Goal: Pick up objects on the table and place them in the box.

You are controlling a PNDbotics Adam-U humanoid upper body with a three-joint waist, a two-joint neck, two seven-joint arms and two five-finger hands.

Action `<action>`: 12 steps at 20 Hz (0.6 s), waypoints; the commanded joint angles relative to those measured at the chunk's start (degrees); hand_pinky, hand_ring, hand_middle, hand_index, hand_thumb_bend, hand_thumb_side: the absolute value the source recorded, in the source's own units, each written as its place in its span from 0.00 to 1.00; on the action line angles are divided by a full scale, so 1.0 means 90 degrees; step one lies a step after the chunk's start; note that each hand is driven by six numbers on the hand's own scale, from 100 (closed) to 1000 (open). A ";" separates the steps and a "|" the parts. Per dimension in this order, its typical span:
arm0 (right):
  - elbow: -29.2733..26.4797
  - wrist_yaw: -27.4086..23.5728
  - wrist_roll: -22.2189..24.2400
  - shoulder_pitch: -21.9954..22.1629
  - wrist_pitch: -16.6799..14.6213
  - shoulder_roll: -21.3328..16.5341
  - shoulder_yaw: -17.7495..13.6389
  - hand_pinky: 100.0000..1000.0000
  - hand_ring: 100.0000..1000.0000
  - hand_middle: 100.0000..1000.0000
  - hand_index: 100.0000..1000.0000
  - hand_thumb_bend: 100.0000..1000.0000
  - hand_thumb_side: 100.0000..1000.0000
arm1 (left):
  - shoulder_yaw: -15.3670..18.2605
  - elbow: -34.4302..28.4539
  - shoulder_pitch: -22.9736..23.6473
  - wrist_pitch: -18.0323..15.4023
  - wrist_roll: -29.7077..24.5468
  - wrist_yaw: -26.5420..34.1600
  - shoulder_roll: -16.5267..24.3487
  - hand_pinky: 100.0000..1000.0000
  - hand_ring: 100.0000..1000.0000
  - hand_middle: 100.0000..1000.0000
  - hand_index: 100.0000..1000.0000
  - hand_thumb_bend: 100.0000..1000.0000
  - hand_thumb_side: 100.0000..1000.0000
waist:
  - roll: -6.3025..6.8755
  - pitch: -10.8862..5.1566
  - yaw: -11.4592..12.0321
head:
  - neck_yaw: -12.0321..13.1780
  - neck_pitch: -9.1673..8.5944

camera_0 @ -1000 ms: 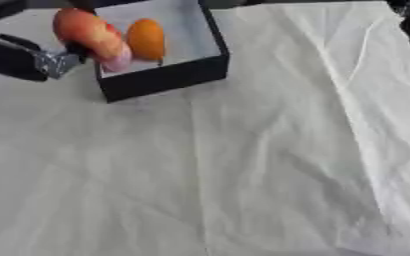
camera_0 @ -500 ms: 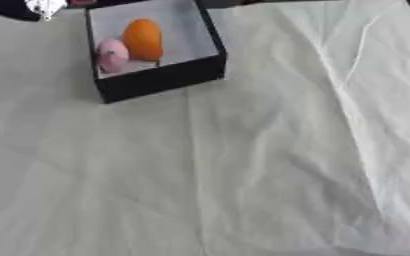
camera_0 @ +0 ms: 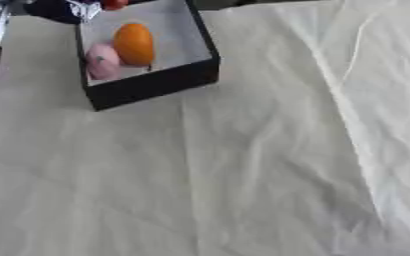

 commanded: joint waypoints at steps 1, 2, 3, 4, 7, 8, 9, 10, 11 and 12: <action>-0.0114 -0.0184 -0.0029 -0.0199 0.0018 -0.0219 -0.0024 0.95 0.69 0.61 0.72 0.00 0.48 | 0.0253 0.0236 -0.0195 -0.0138 0.0396 -0.0685 -0.0040 0.72 0.68 0.45 0.56 0.00 0.00 | 0.0089 -0.0007 -0.0122 | 0.0165 -0.0166; -0.0114 -0.0217 -0.0031 -0.0238 0.0022 -0.0217 -0.0026 0.95 0.68 0.61 0.72 0.00 0.48 | 0.0294 0.0332 -0.0186 -0.0163 0.0515 -0.0981 -0.0065 0.72 0.69 0.46 0.56 0.00 0.01 | 0.0094 0.0015 -0.0181 | 0.0192 -0.0180; -0.0114 -0.0237 -0.0029 -0.0257 0.0017 -0.0222 -0.0030 0.95 0.68 0.61 0.72 0.00 0.48 | 0.0327 0.0430 -0.0170 -0.0155 0.0611 -0.1293 -0.0089 0.72 0.69 0.46 0.57 0.00 0.02 | 0.0099 0.0033 -0.0227 | 0.0216 -0.0191; -0.0114 -0.0246 -0.0028 -0.0260 0.0007 -0.0227 -0.0037 0.95 0.68 0.61 0.72 0.00 0.48 | 0.0362 0.0524 -0.0155 -0.0139 0.0696 -0.1573 -0.0121 0.72 0.69 0.46 0.57 0.00 0.03 | 0.0103 0.0046 -0.0257 | 0.0234 -0.0197; -0.0114 -0.0217 -0.0046 -0.0221 0.0017 -0.0220 -0.0069 0.95 0.68 0.60 0.72 0.00 0.48 | 0.0419 0.0754 -0.0090 -0.0057 0.0854 -0.2260 -0.0206 0.76 0.73 0.52 0.63 0.04 0.06 | 0.0122 0.0074 -0.0289 | 0.0284 -0.0180; -0.0114 -0.0209 -0.0048 -0.0214 0.0025 -0.0215 -0.0073 0.95 0.68 0.60 0.72 0.00 0.48 | 0.0416 0.0807 -0.0071 -0.0048 0.0860 -0.2441 -0.0229 0.79 0.77 0.57 0.71 0.08 0.07 | 0.0129 0.0078 -0.0290 | 0.0285 -0.0174; -0.0114 -0.0201 -0.0046 -0.0209 0.0031 -0.0213 -0.0074 0.95 0.68 0.60 0.72 0.00 0.48 | 0.0391 0.0860 -0.0044 -0.0060 0.0800 -0.2616 -0.0242 0.82 0.82 0.64 0.83 0.12 0.06 | 0.0136 0.0080 -0.0291 | 0.0286 -0.0162; -0.0114 -0.0194 -0.0043 -0.0206 0.0034 -0.0212 -0.0074 0.95 0.68 0.60 0.72 0.00 0.48 | 0.0382 0.0887 -0.0026 -0.0086 0.0714 -0.2757 -0.0247 0.84 0.86 0.71 0.89 0.16 0.10 | 0.0139 0.0081 -0.0291 | 0.0285 -0.0152; -0.0114 -0.0190 -0.0043 -0.0198 0.0029 -0.0214 -0.0079 0.95 0.68 0.60 0.72 0.00 0.48 | 0.0384 0.0877 -0.0019 -0.0100 0.0630 -0.2889 -0.0233 0.85 0.87 0.74 0.92 0.24 0.30 | 0.0139 0.0079 -0.0292 | 0.0278 -0.0142; -0.0114 -0.0188 -0.0045 -0.0188 0.0022 -0.0218 -0.0084 0.95 0.68 0.60 0.72 0.00 0.48 | 0.0401 0.0833 -0.0018 -0.0099 0.0594 -0.3007 -0.0215 0.85 0.87 0.74 0.92 0.24 0.30 | 0.0139 0.0075 -0.0291 | 0.0275 -0.0131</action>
